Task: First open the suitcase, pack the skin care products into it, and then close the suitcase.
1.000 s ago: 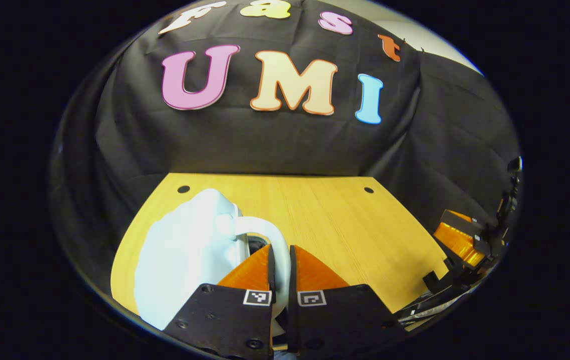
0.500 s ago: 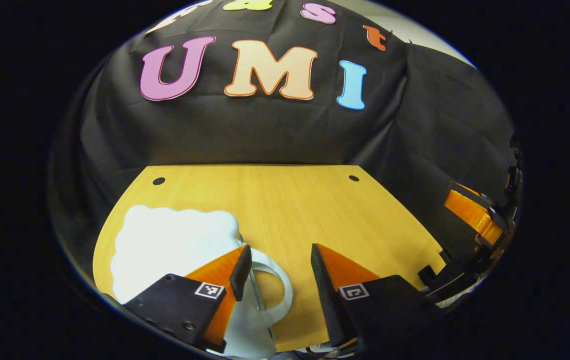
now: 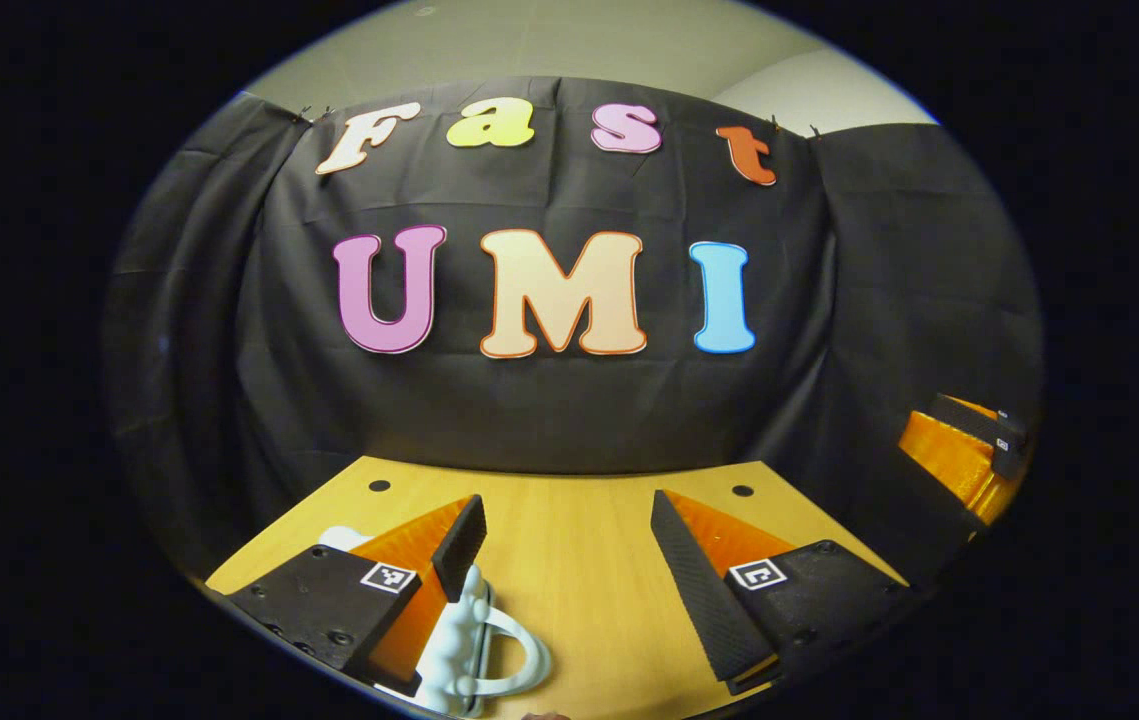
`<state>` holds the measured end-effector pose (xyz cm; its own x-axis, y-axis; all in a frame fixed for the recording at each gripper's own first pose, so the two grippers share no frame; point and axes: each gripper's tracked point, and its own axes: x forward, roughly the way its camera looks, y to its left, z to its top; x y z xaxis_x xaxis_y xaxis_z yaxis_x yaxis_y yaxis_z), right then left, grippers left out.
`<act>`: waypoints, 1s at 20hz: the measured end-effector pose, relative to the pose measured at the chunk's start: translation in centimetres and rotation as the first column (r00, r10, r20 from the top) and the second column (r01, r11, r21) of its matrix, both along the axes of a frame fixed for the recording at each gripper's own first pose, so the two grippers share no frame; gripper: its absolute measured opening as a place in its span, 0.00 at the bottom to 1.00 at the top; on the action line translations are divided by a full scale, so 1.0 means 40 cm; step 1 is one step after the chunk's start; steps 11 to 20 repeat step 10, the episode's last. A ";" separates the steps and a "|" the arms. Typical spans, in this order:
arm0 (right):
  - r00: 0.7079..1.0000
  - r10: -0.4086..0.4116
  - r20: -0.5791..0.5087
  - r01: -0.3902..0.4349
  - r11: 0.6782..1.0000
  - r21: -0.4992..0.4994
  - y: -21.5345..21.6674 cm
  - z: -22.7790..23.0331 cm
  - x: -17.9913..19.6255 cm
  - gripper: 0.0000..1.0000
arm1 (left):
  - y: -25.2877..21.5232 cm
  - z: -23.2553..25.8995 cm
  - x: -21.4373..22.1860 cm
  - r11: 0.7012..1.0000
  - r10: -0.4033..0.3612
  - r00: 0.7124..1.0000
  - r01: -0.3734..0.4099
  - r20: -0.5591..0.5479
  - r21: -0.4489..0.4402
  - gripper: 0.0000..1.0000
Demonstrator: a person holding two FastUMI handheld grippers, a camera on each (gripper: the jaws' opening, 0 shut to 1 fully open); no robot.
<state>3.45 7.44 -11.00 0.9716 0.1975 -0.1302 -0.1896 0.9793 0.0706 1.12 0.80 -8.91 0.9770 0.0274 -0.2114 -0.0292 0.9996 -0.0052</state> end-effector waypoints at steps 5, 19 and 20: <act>0.997 -0.058 0.058 0.056 0.998 0.025 0.003 0.085 -0.017 0.97 | -0.033 0.113 0.012 0.994 -0.072 0.993 0.064 0.091 0.090 0.97; 0.994 -0.067 0.087 0.065 0.998 0.023 0.046 0.117 -0.052 0.97 | -0.048 0.161 -0.007 0.988 -0.133 0.983 0.121 0.129 0.095 0.96; 0.994 -0.067 0.087 0.065 0.998 0.023 0.046 0.117 -0.052 0.97 | -0.048 0.161 -0.007 0.988 -0.133 0.983 0.121 0.129 0.095 0.96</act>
